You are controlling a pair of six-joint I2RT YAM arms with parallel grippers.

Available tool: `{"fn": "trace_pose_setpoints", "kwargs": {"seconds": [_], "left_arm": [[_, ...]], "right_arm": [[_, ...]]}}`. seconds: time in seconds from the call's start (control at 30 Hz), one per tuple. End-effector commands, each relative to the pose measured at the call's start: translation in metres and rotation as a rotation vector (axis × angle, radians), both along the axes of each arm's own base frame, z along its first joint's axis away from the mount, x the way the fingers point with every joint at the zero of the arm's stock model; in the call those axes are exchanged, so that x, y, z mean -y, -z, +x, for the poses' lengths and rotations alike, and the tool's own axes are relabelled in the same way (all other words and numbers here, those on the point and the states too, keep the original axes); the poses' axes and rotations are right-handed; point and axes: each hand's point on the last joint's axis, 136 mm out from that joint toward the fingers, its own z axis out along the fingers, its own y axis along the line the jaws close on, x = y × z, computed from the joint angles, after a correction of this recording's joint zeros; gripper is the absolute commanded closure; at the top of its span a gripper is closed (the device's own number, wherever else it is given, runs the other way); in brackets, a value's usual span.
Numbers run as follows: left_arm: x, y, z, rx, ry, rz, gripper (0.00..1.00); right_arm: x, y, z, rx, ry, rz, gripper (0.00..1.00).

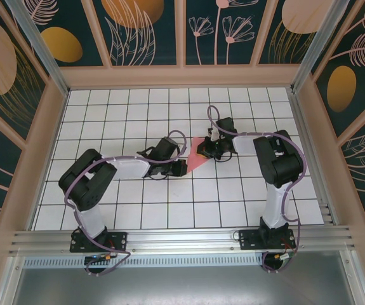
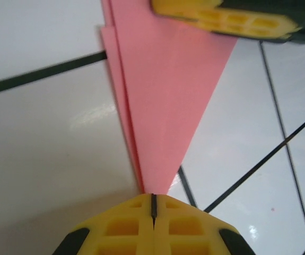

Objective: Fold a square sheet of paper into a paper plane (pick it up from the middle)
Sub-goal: Fourth fold the wing at the center of the table.

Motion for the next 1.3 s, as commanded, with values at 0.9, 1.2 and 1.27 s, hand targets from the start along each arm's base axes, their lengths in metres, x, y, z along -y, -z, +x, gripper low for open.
{"fn": "trace_pose_setpoints", "kwargs": {"seconds": [0.9, 1.2, 1.27], "left_arm": [[0.005, 0.04, 0.012, -0.095, -0.116, 0.025, 1.0], [0.002, 0.042, 0.009, -0.105, -0.12, 0.034, 1.0], [0.0, 0.045, 0.006, -0.116, -0.117, 0.043, 1.0]], "right_arm": [[-0.021, -0.028, -0.021, 0.074, -0.095, 0.052, 0.97], [-0.01, 0.008, -0.026, 0.005, -0.068, -0.049, 0.98], [-0.002, 0.013, -0.019, 0.004, -0.051, -0.067, 0.98]]}}
